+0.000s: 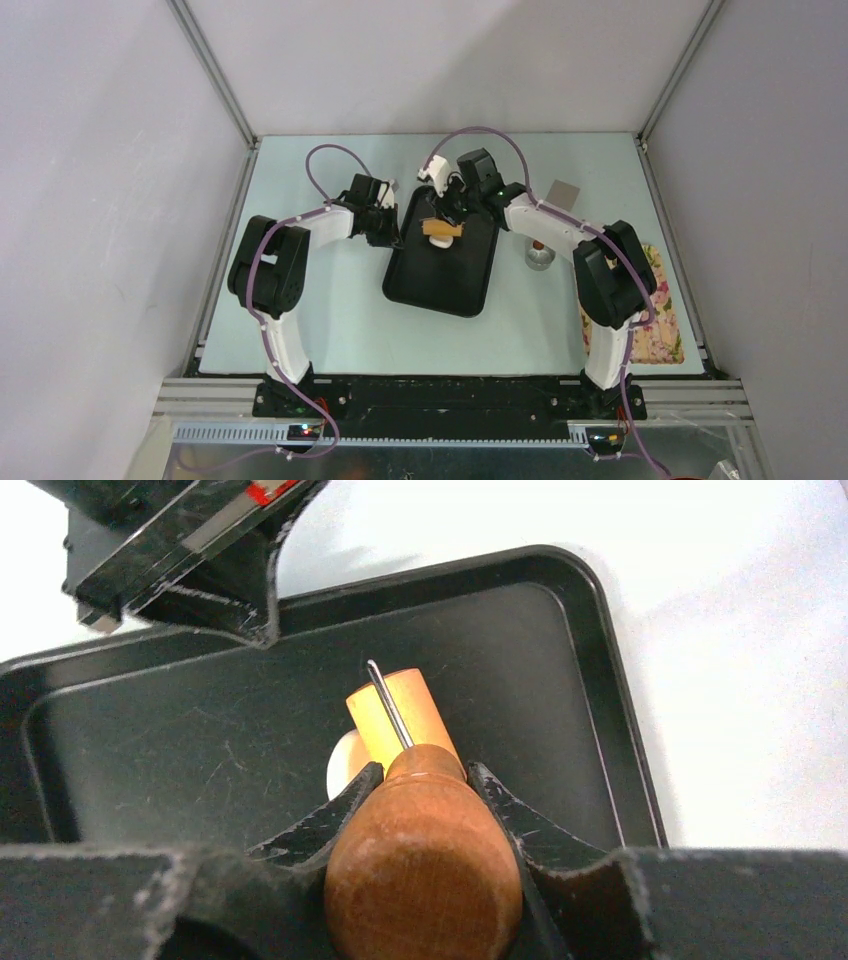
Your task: Roll out the dumpling wrappers from the dough
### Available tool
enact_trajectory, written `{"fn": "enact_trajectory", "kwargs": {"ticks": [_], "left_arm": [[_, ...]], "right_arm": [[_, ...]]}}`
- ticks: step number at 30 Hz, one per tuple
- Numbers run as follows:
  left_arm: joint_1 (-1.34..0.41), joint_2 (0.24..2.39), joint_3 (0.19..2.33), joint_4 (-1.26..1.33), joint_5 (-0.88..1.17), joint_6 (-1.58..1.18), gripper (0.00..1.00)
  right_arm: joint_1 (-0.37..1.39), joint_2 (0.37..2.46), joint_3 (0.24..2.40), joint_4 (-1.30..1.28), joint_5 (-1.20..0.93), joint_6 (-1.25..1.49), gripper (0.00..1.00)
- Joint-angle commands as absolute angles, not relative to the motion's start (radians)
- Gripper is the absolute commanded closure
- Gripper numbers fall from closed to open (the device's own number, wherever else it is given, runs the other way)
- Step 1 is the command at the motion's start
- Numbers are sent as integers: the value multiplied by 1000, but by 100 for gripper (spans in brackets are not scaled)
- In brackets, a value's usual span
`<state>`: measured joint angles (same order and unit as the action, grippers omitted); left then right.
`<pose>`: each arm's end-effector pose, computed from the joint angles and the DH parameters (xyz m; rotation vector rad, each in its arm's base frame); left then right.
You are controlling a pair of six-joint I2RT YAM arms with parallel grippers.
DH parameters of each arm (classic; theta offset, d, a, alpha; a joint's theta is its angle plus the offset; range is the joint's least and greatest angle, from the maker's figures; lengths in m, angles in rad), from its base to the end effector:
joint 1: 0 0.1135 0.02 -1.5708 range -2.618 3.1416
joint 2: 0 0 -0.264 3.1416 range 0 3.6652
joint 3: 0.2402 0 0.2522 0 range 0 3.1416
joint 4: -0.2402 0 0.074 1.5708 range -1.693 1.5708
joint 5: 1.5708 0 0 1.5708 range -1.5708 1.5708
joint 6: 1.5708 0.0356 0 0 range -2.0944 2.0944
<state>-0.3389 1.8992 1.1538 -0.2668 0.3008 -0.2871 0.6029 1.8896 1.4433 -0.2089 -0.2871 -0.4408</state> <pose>0.3578 -0.1373 0.1497 0.1828 2.6317 -0.6127 0.3529 0.2552 0.2467 -1.2434 1.8453 0.4083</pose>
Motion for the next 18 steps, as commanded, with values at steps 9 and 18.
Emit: {"fn": "enact_trajectory", "kwargs": {"ticks": [9, 18], "left_arm": [[-346, 1951, 1115, -369, 335, -256, 100], [-339, 1953, 1115, -370, 336, -262, 100]], "right_arm": [[627, 1807, 1247, -194, -429, -670, 100], [630, 1748, 1132, -191, -482, -680, 100]]}}
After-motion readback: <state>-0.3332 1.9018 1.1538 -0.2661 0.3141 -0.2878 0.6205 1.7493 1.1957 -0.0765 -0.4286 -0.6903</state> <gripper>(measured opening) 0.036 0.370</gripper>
